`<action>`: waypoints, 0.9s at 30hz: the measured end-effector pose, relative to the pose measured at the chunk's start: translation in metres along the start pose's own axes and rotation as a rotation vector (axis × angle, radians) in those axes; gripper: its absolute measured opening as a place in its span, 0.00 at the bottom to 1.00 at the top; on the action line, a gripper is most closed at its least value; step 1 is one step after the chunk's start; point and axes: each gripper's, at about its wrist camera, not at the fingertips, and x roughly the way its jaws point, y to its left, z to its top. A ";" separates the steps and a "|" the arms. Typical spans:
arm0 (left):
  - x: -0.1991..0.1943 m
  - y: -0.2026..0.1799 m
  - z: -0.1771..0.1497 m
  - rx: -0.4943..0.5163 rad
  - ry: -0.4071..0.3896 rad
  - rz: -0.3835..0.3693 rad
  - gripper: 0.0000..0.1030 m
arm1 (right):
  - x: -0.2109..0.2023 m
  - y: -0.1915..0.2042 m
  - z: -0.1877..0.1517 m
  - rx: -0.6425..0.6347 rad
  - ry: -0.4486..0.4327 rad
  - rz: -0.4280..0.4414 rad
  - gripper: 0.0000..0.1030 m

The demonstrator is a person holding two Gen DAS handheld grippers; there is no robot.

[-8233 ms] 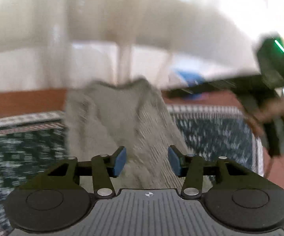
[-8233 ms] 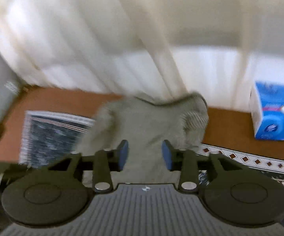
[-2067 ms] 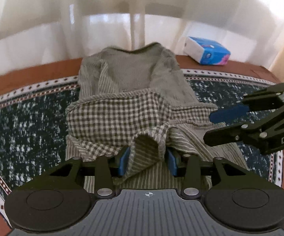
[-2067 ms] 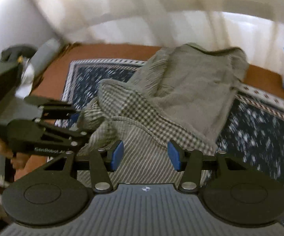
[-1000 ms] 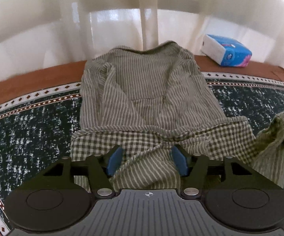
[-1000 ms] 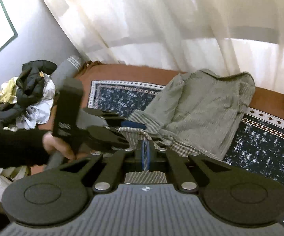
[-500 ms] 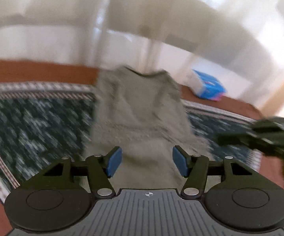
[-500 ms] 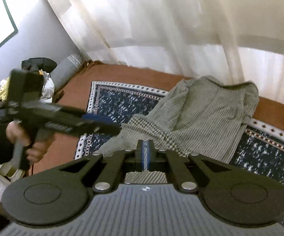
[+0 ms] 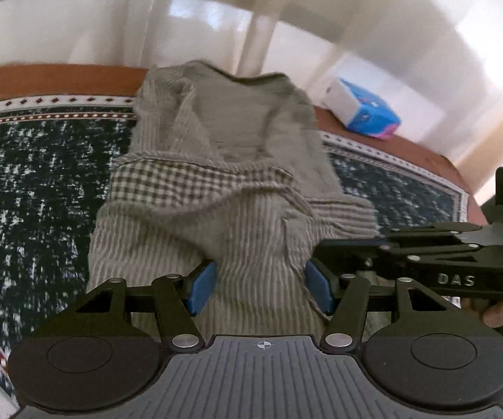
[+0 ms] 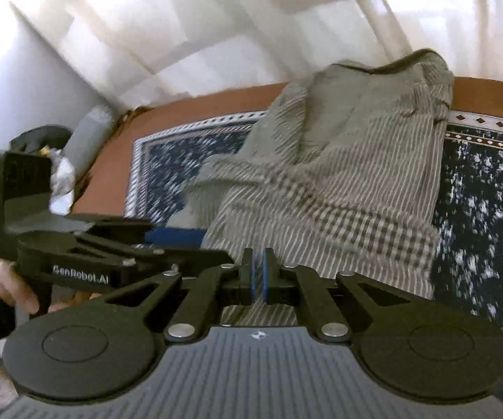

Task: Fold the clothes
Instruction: 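Grasp the checked fold with the right gripper while the left gripper repositions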

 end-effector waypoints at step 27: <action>-0.059 0.069 -0.026 -0.192 -0.030 0.012 0.72 | -0.085 -0.004 -0.028 0.210 -0.236 -0.190 0.52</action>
